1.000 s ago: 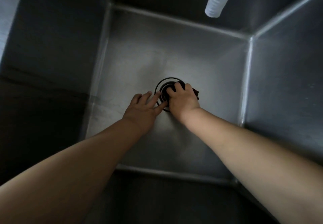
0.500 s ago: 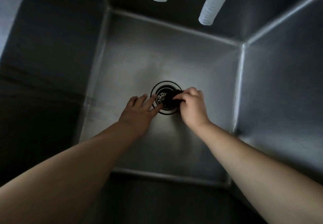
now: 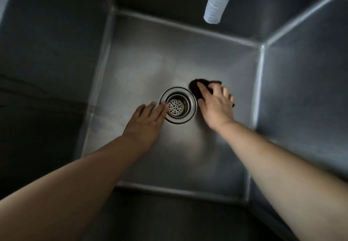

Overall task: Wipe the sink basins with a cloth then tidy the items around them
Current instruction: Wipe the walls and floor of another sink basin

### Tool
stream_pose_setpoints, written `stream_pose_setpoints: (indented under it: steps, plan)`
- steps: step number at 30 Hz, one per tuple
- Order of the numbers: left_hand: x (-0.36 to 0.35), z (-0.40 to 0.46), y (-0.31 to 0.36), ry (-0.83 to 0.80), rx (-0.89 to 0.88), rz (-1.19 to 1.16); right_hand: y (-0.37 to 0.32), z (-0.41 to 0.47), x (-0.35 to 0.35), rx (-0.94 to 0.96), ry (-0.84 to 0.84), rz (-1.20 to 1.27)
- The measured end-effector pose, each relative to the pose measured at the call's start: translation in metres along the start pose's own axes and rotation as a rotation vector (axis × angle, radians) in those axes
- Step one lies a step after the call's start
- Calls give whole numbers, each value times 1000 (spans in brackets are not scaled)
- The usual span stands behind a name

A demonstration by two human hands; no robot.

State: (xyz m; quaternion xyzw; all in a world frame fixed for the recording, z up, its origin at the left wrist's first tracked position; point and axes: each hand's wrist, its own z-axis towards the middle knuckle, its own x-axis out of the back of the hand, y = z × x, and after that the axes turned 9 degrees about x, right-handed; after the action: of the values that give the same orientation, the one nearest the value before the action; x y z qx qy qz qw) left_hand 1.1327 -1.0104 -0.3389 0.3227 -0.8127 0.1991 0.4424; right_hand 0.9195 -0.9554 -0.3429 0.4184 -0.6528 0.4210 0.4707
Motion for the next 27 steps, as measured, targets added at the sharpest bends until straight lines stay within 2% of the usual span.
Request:
stream_pose_setpoints:
  steps: [6, 10, 12, 14, 16, 19, 24, 27]
  plan:
    - [6, -4, 4, 31, 151, -140, -33, -64, -30, 53, 5, 127]
    - [22, -9, -6, 47, 190, -140, -48, -78, -23, 167, -60, 352]
    - [30, -14, -17, 72, 218, -176, -44, -71, -13, 178, 9, 415]
    - [39, -19, -29, 88, 258, -199, -32, -53, -4, 106, 142, 349]
    - [46, -25, -39, 83, 294, -192, -15, -34, 5, -1, 160, 182]
    - [54, -36, -49, 81, 332, -203, 6, -23, 11, -32, 54, -60]
    - [58, -60, -51, 12, 367, -274, -15, -64, 3, -11, -93, -105]
    - [63, -75, -54, -45, 360, -333, -39, -89, -1, 118, -209, -95]
